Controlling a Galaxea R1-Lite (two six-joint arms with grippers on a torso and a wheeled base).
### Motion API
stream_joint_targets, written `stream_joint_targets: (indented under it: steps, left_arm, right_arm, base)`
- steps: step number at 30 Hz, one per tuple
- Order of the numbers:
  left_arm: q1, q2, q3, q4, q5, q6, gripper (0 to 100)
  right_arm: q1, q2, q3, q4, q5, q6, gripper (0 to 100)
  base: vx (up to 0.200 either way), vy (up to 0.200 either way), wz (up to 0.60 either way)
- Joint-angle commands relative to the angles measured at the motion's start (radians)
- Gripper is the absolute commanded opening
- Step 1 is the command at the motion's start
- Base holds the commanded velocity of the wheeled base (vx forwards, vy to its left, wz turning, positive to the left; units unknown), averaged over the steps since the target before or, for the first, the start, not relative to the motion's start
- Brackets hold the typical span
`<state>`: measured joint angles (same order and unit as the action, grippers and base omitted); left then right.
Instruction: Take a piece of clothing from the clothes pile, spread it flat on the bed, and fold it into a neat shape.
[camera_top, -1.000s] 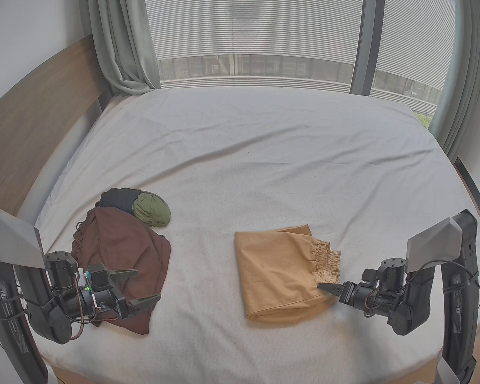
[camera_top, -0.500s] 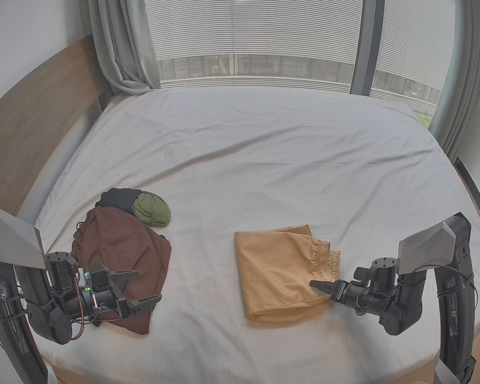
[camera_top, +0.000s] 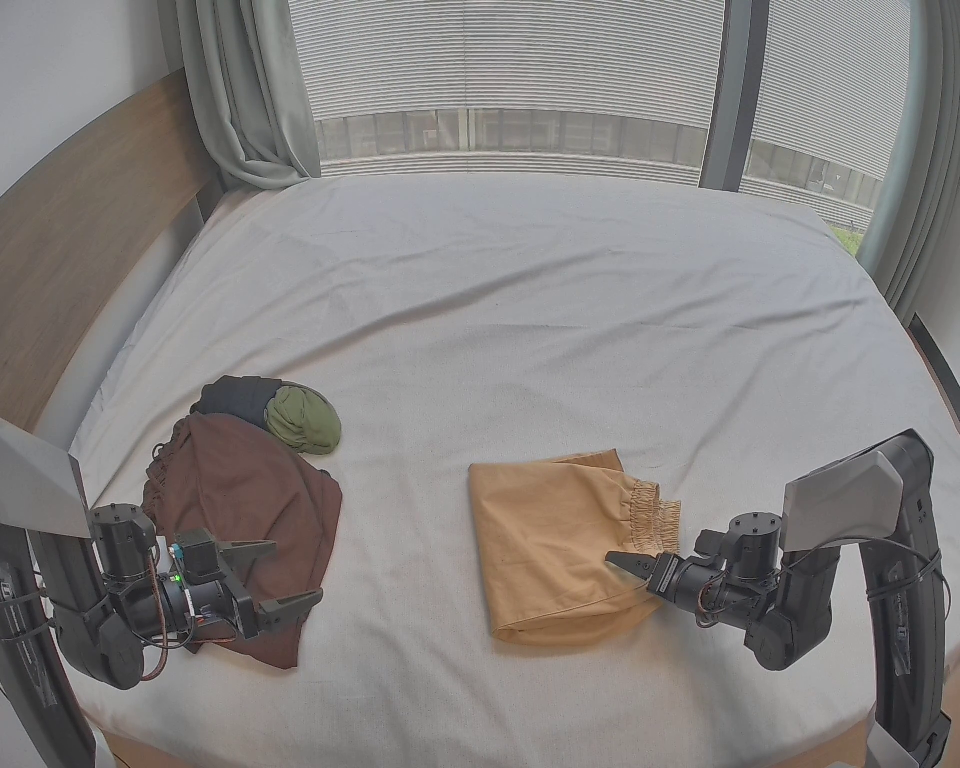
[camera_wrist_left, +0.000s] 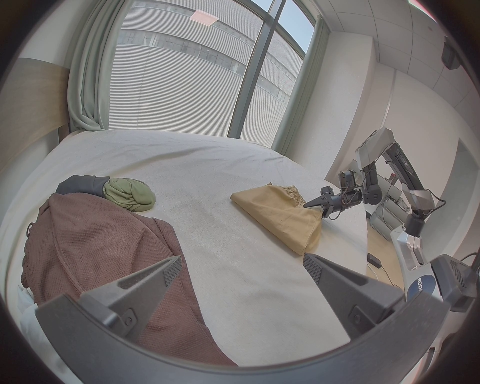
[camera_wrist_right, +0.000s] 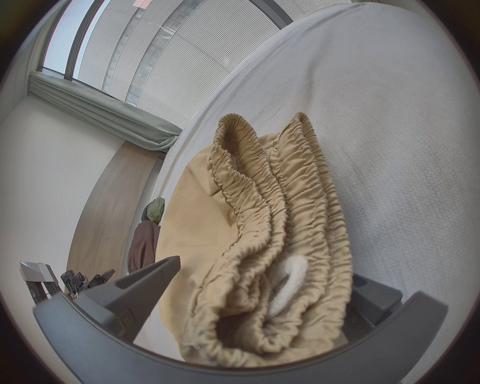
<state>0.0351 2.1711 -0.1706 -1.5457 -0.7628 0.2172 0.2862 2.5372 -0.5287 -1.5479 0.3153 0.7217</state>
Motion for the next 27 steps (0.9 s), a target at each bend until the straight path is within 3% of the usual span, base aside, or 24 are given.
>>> stream_joint_targets:
  steps: [1, 5, 6, 27]
  left_arm:
    - [0.0, 0.0, -0.001, -0.001, 0.0, -0.001, 100]
    - [0.002, -0.002, -0.003, -0.001, 0.002, -0.001, 100]
    - [0.002, -0.002, -0.003, -0.001, 0.002, -0.001, 100]
    - [0.002, 0.0, -0.009, -0.001, 0.002, -0.009, 100]
  right_arm:
    - [0.004, 0.023, -0.022, -0.001, -0.007, 0.001, 100]
    - [0.007, 0.037, -0.034, -0.003, -0.009, 0.001, 100]
    - [0.007, 0.037, -0.034, -0.003, -0.009, 0.001, 0]
    - [0.037, -0.061, -0.013, -0.005, -0.009, 0.01, 0]
  base:
    - [0.0, 0.0, 0.0]
    - [0.0, 0.0, 0.0]
    - [0.0, 0.0, 0.0]
    - [0.0, 0.0, 0.0]
